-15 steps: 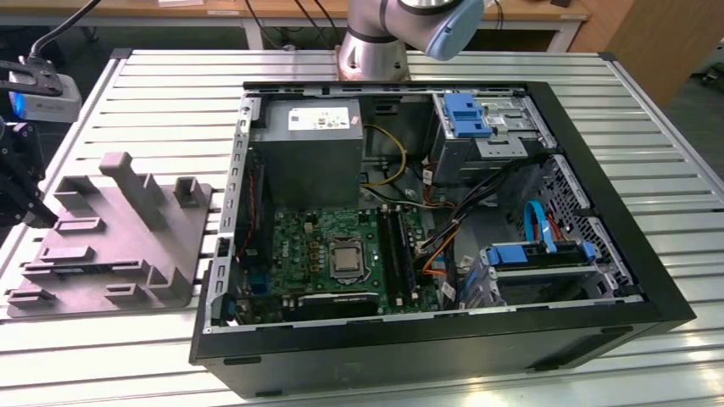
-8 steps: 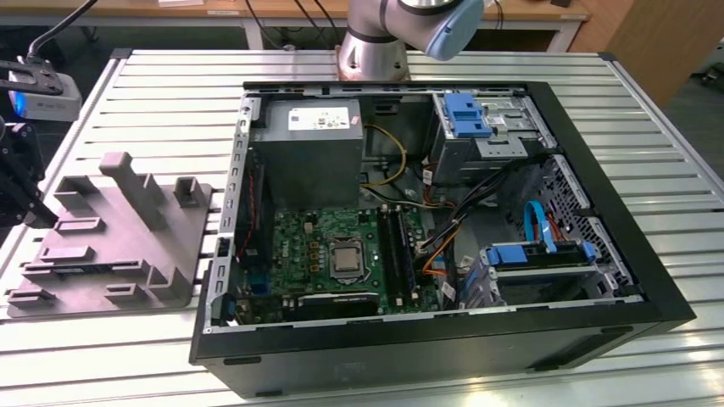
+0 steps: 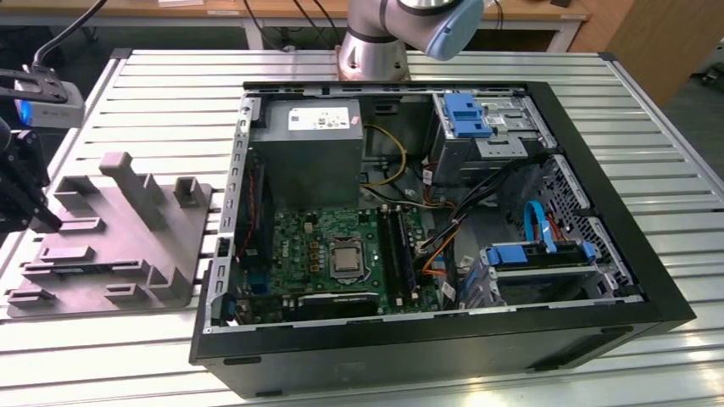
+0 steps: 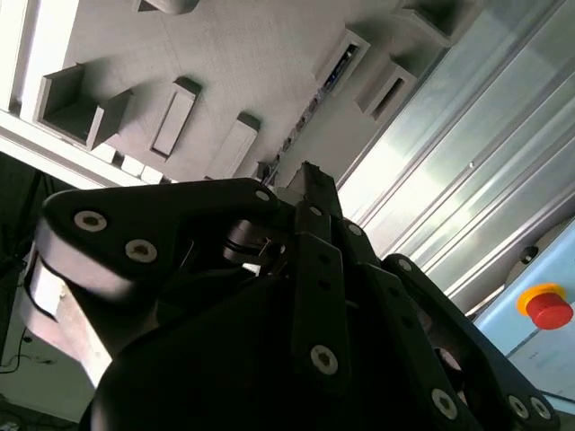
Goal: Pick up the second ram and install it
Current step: 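Pick up the second ram and move it above second insertion slot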
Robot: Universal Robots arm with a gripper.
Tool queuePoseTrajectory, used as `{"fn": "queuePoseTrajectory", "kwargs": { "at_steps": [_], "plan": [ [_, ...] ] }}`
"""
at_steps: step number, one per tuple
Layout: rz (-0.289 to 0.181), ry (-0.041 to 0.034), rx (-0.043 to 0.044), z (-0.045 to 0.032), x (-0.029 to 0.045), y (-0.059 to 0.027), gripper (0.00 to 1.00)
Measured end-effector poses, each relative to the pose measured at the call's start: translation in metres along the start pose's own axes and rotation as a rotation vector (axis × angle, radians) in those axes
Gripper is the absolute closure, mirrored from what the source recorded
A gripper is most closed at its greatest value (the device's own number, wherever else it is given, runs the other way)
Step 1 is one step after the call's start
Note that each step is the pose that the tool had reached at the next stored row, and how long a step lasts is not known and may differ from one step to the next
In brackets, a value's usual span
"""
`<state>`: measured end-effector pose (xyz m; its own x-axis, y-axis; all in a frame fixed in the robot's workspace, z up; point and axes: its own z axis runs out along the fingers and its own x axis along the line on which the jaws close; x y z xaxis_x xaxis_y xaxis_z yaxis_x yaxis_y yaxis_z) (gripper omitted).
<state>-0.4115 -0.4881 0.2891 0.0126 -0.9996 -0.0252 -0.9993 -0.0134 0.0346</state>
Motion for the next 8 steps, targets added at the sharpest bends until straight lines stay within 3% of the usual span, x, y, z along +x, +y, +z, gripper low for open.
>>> {"fn": "queuePoseTrajectory", "kwargs": {
  "at_steps": [4,8],
  "plan": [
    [0.000,0.0005,0.0077,0.0057,0.0000,0.0010,0.90],
    [-0.002,0.0008,0.0268,0.0100,0.0000,0.0046,0.90]
  ]
}}
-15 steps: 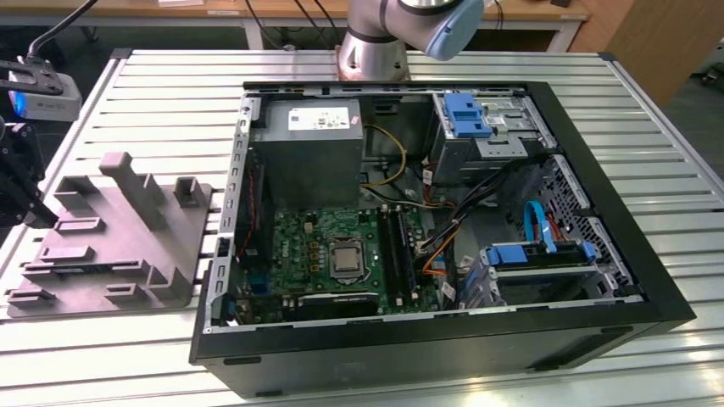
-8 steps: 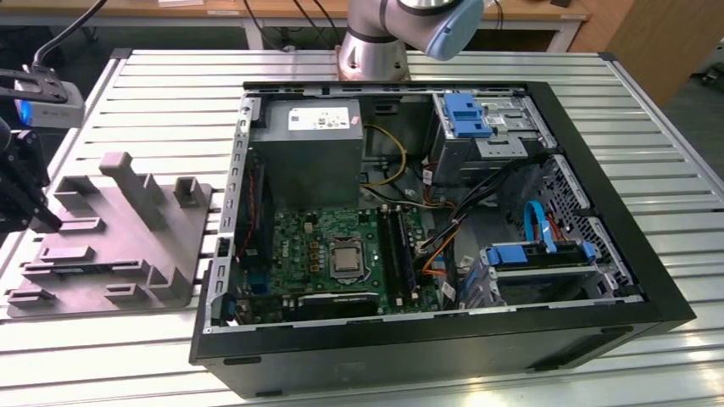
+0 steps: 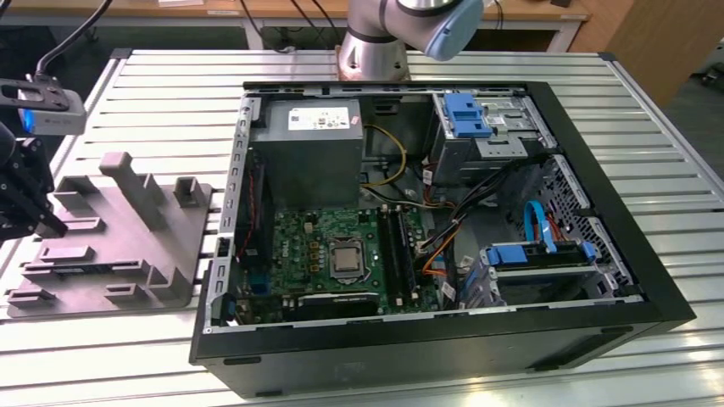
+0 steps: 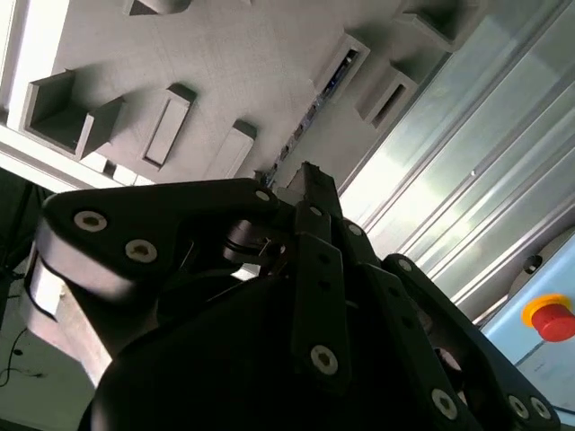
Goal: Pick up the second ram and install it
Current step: 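Pick up the second ram and move it above second insertion slot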
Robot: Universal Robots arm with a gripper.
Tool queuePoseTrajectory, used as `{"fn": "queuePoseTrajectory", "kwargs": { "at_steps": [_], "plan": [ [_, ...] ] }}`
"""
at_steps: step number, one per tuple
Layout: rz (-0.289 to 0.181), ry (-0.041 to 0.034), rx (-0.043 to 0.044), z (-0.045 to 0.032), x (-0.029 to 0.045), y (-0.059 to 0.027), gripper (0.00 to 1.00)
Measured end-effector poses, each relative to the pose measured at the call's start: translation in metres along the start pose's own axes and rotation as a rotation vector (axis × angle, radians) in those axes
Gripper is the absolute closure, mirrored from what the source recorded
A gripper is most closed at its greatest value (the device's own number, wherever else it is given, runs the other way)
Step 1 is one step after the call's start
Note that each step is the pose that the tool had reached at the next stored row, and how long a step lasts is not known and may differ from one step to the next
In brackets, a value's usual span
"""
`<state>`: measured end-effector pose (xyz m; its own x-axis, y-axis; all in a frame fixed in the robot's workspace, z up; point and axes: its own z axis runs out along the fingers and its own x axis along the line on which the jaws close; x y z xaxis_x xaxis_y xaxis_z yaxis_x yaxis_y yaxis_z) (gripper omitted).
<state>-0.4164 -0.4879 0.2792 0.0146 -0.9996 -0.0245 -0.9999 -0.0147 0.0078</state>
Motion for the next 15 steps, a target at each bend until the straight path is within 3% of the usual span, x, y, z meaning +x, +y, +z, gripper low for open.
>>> {"fn": "queuePoseTrajectory", "kwargs": {
  "at_steps": [4,7,15],
  "plan": [
    [-0.001,0.0004,0.0134,0.0049,0.0001,0.0035,0.90],
    [0.001,0.0053,0.0159,0.0089,0.0001,0.0043,0.90],
    [0.022,0.0059,0.0251,0.0184,-0.0008,0.0061,0.90]
  ]
}}
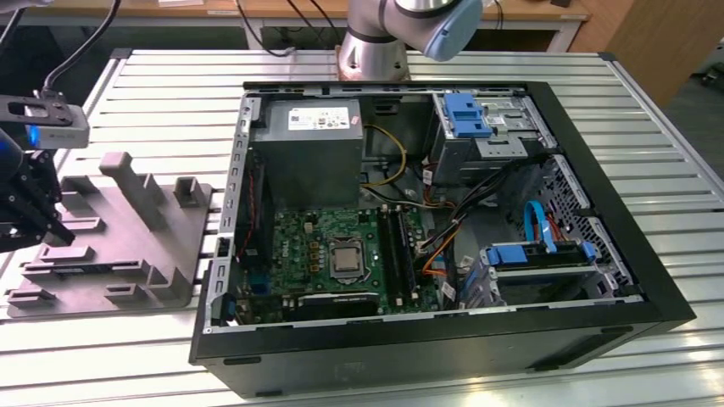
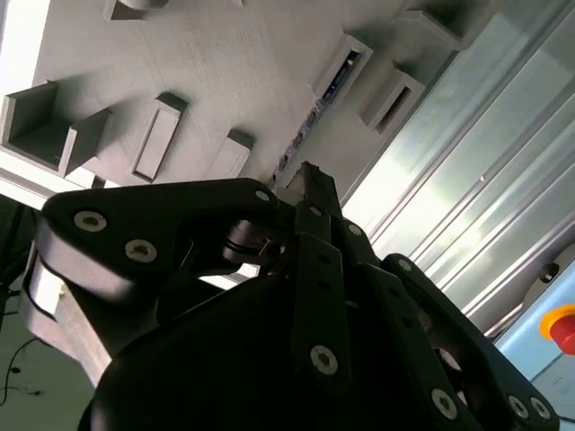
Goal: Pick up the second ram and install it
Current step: 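Pick up the second ram and move it above second insertion slot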
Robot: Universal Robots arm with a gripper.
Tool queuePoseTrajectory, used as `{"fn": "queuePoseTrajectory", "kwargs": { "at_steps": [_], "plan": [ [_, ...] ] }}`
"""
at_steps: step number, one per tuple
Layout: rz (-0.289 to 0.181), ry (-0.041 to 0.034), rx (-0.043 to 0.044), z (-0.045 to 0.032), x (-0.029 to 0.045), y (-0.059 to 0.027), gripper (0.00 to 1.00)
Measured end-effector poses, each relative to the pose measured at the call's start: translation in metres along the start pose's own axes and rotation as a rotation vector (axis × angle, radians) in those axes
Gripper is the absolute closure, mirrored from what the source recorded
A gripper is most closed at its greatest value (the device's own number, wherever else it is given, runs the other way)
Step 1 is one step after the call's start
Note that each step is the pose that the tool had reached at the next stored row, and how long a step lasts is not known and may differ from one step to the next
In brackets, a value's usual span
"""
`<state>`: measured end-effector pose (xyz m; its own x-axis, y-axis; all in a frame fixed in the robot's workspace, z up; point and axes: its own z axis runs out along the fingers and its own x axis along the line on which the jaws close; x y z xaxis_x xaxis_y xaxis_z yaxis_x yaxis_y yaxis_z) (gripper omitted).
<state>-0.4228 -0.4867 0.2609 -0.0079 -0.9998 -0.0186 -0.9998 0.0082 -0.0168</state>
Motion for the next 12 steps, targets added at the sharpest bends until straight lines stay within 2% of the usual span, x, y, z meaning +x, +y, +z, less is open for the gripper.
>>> {"fn": "queuePoseTrajectory", "kwargs": {
  "at_steps": [5,12],
  "plan": [
    [0.000,-0.0002,0.0068,0.0057,-0.0010,0.0045,0.90],
    [0.000,-0.0001,0.0087,0.0125,-0.0010,0.0136,0.90]
  ]
}}
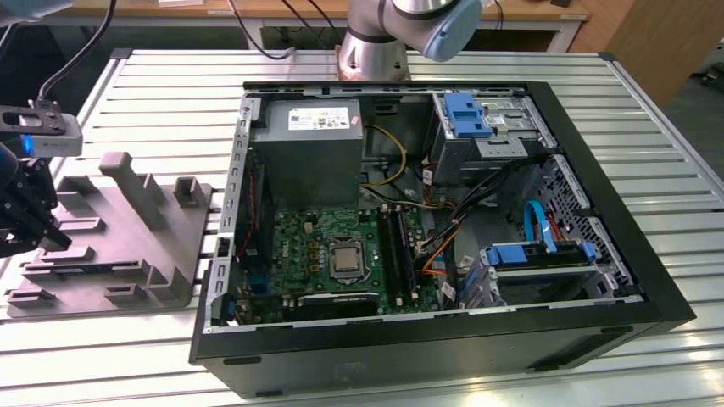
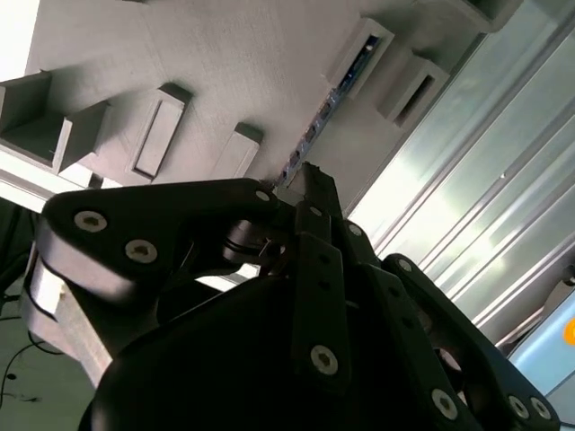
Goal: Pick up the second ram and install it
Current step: 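Pick up the second ram and move it above second insertion slot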
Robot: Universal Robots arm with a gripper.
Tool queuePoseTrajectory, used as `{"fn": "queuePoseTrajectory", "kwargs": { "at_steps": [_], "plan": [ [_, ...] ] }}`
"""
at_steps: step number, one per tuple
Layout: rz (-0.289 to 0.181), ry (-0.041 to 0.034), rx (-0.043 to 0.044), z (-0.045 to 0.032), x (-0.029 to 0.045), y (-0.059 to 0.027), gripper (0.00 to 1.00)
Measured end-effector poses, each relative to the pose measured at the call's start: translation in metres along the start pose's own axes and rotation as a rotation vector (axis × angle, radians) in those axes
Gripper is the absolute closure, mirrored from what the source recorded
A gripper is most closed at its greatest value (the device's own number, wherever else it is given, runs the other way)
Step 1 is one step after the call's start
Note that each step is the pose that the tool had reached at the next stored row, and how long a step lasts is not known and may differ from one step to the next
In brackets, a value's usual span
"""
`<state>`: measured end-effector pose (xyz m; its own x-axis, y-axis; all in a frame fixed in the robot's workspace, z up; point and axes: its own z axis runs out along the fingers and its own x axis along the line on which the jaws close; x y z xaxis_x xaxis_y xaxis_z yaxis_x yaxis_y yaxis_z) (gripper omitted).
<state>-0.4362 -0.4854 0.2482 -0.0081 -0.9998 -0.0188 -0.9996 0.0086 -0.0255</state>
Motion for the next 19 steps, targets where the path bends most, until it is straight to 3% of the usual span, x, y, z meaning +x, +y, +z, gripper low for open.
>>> {"fn": "queuePoseTrajectory", "kwargs": {
  "at_steps": [12,19],
  "plan": [
    [0.000,-0.0001,0.0002,0.0189,0.0004,0.0030,0.90],
    [0.000,-0.0001,0.0002,0.0256,0.0005,0.0032,0.90]
  ]
}}
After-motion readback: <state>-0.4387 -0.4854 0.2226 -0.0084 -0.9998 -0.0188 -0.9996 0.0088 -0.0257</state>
